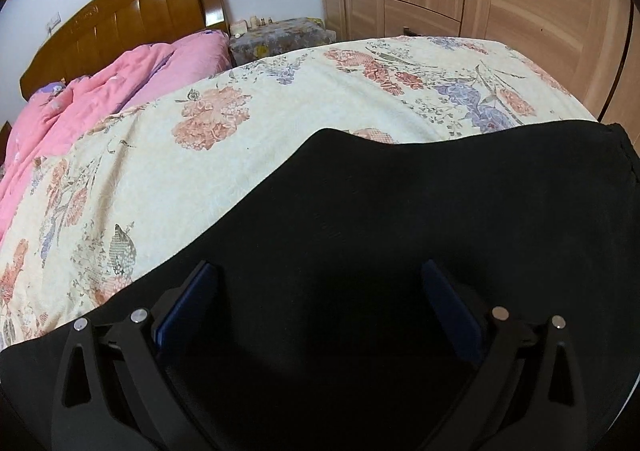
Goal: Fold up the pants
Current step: 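Press and smooth the folded black pants with both grippers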
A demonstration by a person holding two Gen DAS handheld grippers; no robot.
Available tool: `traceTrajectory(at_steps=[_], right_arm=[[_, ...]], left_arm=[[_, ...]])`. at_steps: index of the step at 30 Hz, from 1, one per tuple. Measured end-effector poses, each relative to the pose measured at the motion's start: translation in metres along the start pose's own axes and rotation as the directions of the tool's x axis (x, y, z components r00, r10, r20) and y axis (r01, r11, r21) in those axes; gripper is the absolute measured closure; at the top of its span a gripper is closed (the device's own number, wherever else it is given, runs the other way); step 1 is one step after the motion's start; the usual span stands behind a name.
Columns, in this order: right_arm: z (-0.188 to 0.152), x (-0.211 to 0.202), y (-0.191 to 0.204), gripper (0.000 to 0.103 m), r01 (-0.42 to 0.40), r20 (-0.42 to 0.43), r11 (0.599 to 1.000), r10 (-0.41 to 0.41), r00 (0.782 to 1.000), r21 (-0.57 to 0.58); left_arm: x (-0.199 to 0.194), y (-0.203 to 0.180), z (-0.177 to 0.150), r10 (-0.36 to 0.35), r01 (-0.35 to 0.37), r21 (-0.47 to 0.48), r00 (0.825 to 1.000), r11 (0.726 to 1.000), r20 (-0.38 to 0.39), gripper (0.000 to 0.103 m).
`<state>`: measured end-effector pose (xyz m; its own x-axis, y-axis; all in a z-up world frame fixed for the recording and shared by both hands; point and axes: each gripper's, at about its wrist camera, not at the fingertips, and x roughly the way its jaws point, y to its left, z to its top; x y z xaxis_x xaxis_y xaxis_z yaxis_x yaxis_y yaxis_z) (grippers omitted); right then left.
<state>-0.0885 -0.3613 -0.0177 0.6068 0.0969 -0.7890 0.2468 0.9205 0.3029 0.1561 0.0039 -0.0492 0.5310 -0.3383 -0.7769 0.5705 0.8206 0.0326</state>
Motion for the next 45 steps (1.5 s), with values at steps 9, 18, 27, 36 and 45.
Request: traceTrajectory(at_steps=[9, 18, 27, 36, 45], right_arm=[[0.010, 0.009, 0.010, 0.036, 0.066, 0.060, 0.998, -0.064, 0.996, -0.023], [-0.002, 0.002, 0.060, 0.055, 0.397, 0.165, 0.880, -0.365, 0.916, -0.259], [-0.006, -0.001, 0.059, 0.057, 0.505, 0.164, 0.824, -0.477, 0.863, -0.257], [0.023, -0.033, 0.083, 0.016, 0.523, 0.242, 0.815, -0.470, 0.849, -0.250], [0.105, 0.099, 0.143, 0.013, 0.345, 0.103, 0.841, -0.333, 0.937, -0.416]], left_arm=[[0.000, -0.002, 0.001, 0.007, -0.007, 0.005, 1.000, 1.000, 0.002, 0.001], [-0.006, -0.017, -0.001, 0.105, -0.107, 0.067, 0.994, 0.992, 0.032, 0.001], [-0.014, -0.024, -0.006, 0.068, -0.069, 0.034, 0.997, 0.997, 0.031, 0.002], [-0.026, -0.002, -0.010, 0.058, -0.059, 0.033, 0.998, 0.998, 0.038, 0.002], [-0.007, -0.044, 0.020, -0.011, 0.004, 0.155, 0.999, 0.988, 0.045, 0.001]])
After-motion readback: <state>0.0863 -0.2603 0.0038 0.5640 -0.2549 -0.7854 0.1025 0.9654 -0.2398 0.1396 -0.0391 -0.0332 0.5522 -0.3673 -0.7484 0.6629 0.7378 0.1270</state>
